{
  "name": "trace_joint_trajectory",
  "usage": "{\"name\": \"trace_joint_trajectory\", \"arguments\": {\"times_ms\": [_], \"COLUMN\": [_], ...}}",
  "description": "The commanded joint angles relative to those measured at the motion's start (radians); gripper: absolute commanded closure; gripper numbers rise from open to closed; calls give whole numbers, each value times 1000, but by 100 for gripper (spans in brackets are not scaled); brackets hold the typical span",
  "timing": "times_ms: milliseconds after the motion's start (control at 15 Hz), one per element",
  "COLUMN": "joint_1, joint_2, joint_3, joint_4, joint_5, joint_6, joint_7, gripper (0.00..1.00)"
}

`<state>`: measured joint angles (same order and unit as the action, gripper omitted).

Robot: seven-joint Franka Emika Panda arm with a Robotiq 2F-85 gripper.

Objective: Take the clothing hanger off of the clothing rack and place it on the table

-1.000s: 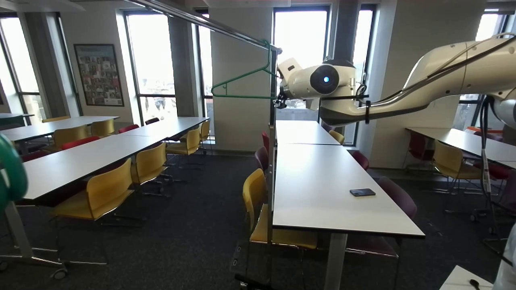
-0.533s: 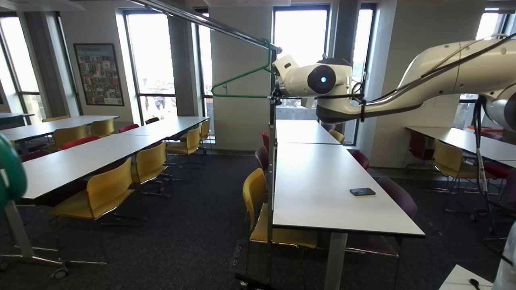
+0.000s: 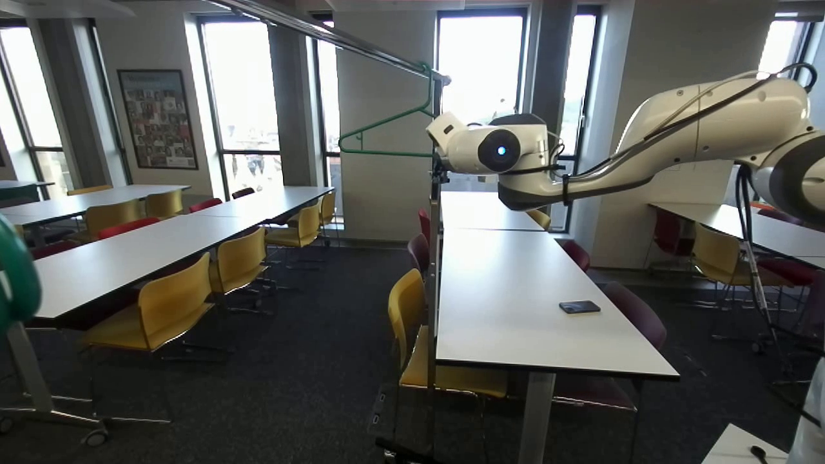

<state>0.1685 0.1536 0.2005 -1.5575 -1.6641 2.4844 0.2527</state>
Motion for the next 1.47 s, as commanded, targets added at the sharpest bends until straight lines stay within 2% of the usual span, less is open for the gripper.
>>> {"name": "trace_joint_trajectory", "arguments": {"times_ms": [0, 267, 467, 533, 600, 733, 800, 1000, 1067, 1133, 1200, 1400], "joint_1": [14, 12, 16, 18, 20, 23, 23, 23, 22, 23, 24, 28], "joint_2": [64, 92, 108, 113, 118, 125, 127, 138, 146, 152, 157, 171], "joint_3": [-23, -10, -4, -3, -4, -4, -3, -4, -3, -1, 0, 1], "joint_4": [91, 136, 160, 166, 173, 182, 183, 193, 200, 207, 212, 228], "joint_5": [-76, -169, -182, -174, -172, -171, -162, -149, -132, -122, -113, -95], "joint_6": [4, 12, 3, 1, 5, 2, 2, -10, -15, -21, -22, -26], "joint_7": [-50, -34, -28, -27, -27, -22, -24, -22, -20, -18, -16, -8], "gripper": [0, 0, 0, 7, 26, 42, 12, 1, 38, 34, 35, 58]}}
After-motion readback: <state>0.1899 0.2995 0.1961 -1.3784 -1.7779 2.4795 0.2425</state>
